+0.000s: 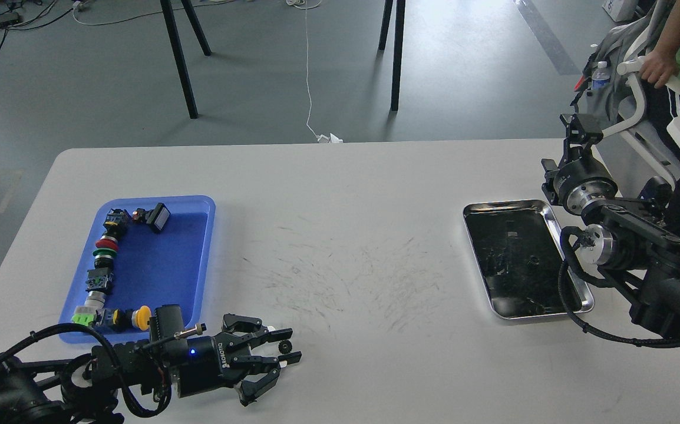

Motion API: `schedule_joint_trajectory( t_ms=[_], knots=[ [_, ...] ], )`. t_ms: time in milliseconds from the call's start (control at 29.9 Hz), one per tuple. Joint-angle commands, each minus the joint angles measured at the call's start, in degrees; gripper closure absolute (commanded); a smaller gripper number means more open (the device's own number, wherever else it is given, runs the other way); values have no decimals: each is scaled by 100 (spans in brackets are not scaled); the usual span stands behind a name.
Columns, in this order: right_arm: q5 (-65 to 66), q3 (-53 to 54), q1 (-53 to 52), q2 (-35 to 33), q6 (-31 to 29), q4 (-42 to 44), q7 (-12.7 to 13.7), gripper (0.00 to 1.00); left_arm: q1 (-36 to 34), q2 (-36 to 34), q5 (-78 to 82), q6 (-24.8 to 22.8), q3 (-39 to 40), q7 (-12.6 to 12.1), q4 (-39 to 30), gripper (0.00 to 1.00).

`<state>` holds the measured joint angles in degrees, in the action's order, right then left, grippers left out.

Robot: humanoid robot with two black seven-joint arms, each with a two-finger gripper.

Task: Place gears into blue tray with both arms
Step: 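Close the left gripper on the black gear on the table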

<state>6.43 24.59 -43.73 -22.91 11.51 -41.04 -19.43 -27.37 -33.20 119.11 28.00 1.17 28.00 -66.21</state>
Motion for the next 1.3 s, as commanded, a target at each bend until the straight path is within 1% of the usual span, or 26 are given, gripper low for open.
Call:
schedule_joint_trajectory(
  t_ms=[0, 167, 234, 368, 401, 435, 468, 870, 970, 1070, 1271],
  knots=[
    [16, 2, -4, -2, 0, 0, 1, 3, -5, 24, 7, 0, 6, 0, 38, 62],
    [25, -6, -13, 6, 0, 8, 1, 3, 4, 15, 7, 0, 6, 0, 74, 65],
    [25, -7, -13, 6, 0, 17, 1, 3, 4, 6, 7, 0, -3, 0, 65, 69],
    [34, -7, 5, 6, 0, 26, -8, 3, -5, 6, 7, 0, 6, 0, 74, 71],
    [34, -7, 5, 6, 0, 26, 0, 3, 4, -2, 7, 0, 6, 0, 74, 73],
    [34, -7, 13, 6, 0, 26, -8, 3, 4, -2, 7, 0, 6, 0, 56, 76],
    [34, -7, 13, 6, 0, 26, -8, 3, 12, -2, 7, 0, 15, 0, 56, 77],
    [34, 2, 22, 6, 0, 52, -8, 3, 12, -72, 7, 0, 59, 0, -14, 78],
    [34, 2, 22, 6, 0, 52, -8, 3, 12, -248, -2, 0, 94, 0, -49, 78],
    [42, -6, 22, 6, 0, 52, -8, 3, 4, -459, -11, 0, 225, 0, -304, 78],
    [42, 2, 22, 33, 0, 61, -17, 3, -49, -732, -46, 0, 384, 0, -427, 78]
  ],
)
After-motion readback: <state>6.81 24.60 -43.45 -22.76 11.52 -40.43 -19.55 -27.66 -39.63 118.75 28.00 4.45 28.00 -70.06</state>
